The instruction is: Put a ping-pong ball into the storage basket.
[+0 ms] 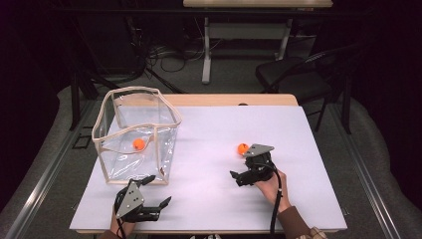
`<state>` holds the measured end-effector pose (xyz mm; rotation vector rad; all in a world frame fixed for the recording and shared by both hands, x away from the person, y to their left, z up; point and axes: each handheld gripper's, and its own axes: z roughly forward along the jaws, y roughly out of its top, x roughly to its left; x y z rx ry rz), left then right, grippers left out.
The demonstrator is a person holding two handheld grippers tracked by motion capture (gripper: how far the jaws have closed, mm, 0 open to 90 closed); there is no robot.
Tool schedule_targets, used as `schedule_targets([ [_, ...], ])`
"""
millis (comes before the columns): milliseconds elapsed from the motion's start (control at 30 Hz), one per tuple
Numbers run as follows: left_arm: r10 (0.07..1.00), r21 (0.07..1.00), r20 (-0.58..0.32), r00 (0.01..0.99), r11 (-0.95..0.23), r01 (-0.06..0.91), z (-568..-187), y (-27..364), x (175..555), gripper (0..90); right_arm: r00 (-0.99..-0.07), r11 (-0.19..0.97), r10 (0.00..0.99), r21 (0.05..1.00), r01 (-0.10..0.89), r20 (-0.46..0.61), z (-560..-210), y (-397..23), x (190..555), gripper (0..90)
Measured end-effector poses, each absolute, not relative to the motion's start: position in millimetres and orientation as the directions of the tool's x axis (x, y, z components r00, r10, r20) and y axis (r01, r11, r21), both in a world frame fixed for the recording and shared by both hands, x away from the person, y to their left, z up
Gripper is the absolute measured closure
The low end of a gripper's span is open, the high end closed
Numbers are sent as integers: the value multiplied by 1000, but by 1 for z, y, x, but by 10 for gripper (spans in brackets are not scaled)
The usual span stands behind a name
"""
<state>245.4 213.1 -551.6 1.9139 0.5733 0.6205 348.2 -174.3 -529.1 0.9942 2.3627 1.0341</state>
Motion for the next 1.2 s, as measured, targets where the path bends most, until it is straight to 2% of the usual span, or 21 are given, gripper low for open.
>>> schedule_targets([
  [567,633,915,167,756,-384,120,-552,213,246,159,-630,450,774,748,489,-53,-535,-182,376,2],
  [1200,634,915,165,755,-384,123,-552,213,246,159,-597,373,801,753,542,33,-542,-182,403,0],
])
